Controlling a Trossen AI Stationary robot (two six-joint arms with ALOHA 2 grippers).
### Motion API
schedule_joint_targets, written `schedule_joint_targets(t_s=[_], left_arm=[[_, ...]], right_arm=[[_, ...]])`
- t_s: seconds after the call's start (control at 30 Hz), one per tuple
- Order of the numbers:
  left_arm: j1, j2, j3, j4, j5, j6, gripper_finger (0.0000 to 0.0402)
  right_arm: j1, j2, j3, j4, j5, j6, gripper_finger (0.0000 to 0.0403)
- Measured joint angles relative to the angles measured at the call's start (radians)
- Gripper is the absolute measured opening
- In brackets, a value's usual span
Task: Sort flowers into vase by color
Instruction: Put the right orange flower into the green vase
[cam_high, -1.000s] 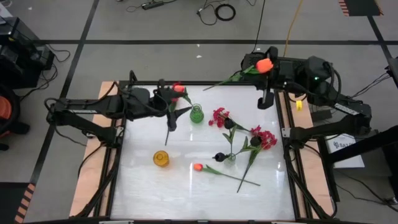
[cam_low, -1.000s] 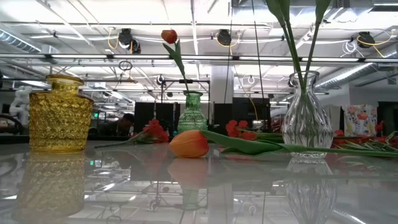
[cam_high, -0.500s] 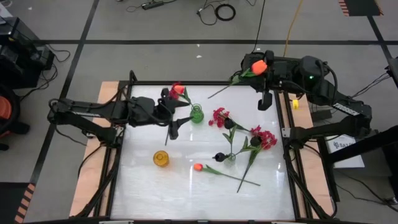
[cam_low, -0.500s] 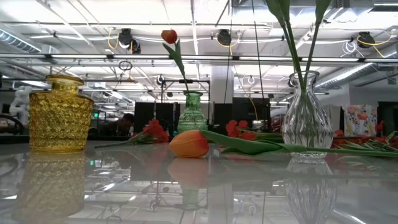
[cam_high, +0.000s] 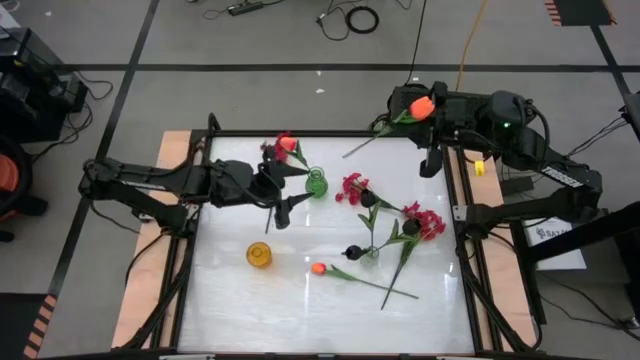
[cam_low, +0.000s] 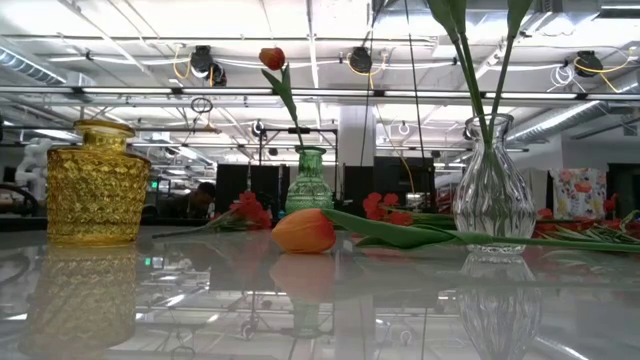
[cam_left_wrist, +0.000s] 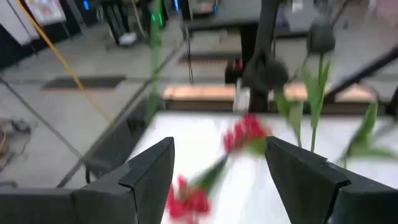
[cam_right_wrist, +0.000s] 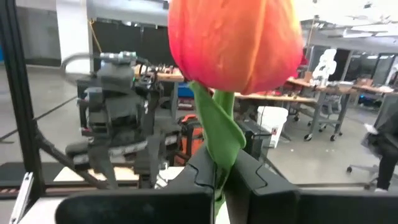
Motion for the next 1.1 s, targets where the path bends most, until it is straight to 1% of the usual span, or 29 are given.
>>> schedule_joint_targets(t_s=[0.2, 0.3, 0.4, 0.6, 0.73, 0.83, 1.1], left_arm=[[0.009, 0.002, 0.000, 0.248, 0.000, 0.123, 0.0258], [0.015, 0.002, 0.000, 0.283, 0.000, 0.138, 0.0258], [0.015, 0.002, 0.000, 0.246, 0.000, 0.139, 0.0258], [0.007, 0.026, -0.001, 0.116, -0.029, 0.067, 0.0258], [-0.012, 0.021, 0.002, 0.047, -0.043, 0.036, 0.0258], [-0.030, 0.021, 0.000, 0.003, -0.047, 0.034, 0.0258], [-0.047, 0.018, 0.000, -0.055, -0.049, 0.032, 0.0258]], right_arm=[[0.000, 0.035, 0.000, -0.007, -0.001, -0.013, 0.0004], [-0.005, 0.084, 0.000, 0.007, -0.003, -0.017, 0.0004], [-0.036, 0.145, 0.000, 0.044, -0.025, 0.013, 0.0003], [-0.118, 0.257, 0.000, 0.170, -0.163, 0.083, 0.0003], [-0.162, 0.327, 0.000, 0.203, -0.235, 0.134, 0.0003], [-0.177, 0.363, 0.000, 0.207, -0.263, 0.148, 0.0003], [-0.184, 0.426, 0.000, 0.203, -0.265, 0.148, 0.0003]])
